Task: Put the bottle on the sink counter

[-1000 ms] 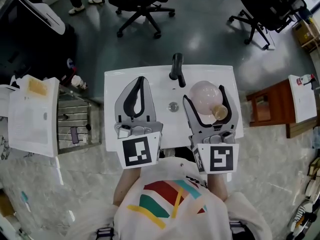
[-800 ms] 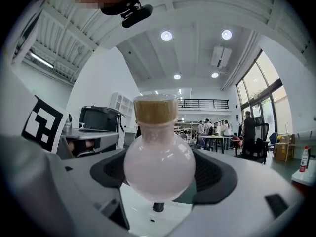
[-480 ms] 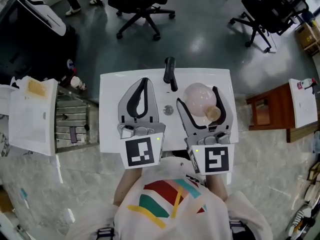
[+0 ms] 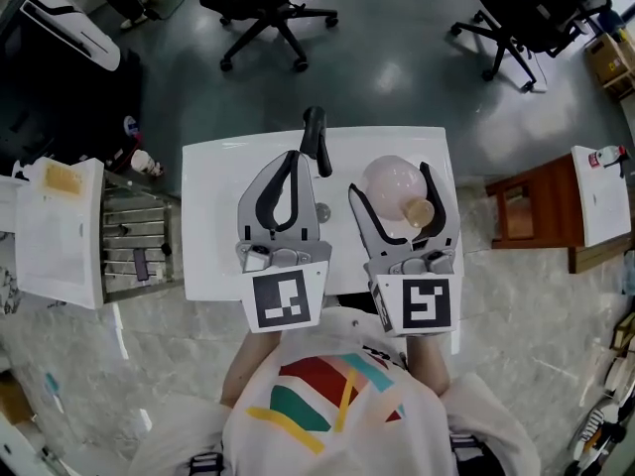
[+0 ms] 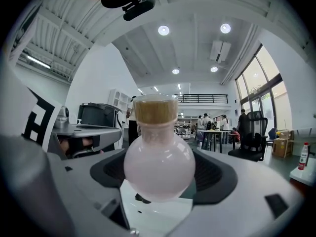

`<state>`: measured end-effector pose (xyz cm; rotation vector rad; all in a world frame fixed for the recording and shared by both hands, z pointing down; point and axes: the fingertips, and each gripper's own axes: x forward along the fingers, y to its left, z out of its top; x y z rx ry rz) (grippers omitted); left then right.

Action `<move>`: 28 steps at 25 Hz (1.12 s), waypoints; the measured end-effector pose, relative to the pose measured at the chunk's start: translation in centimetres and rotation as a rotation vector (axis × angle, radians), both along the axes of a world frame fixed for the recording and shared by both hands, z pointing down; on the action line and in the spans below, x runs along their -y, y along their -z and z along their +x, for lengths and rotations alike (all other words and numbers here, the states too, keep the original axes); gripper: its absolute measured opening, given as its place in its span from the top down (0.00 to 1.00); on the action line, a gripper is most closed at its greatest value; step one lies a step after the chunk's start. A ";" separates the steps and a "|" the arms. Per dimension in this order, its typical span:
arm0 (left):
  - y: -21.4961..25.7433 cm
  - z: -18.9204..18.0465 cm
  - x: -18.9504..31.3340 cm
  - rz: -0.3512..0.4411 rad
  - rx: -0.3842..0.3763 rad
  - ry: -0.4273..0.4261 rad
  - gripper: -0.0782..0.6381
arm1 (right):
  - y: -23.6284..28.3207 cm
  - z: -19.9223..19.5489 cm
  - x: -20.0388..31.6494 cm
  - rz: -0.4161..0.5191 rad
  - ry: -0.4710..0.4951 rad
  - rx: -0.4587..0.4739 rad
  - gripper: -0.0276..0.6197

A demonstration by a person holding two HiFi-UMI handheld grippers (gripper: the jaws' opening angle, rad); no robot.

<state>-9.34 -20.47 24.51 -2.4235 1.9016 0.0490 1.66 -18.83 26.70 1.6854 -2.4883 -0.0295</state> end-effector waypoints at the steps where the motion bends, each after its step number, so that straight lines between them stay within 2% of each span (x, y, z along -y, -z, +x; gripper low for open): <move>1: -0.2 0.4 0.1 -0.005 0.001 -0.001 0.87 | -0.2 0.5 0.3 -0.005 -0.007 -0.003 0.36; 17: -3.3 5.2 3.0 -0.097 0.019 -0.013 0.87 | -5.3 9.4 6.1 -0.102 -0.115 -0.054 0.36; 24: -4.2 5.9 4.2 -0.118 0.043 -0.001 0.87 | -9.7 11.6 8.8 -0.179 -0.091 -0.043 0.36; 28: -4.9 5.9 4.8 -0.135 0.056 0.008 0.87 | -12.3 12.8 10.2 -0.226 -0.096 -0.074 0.36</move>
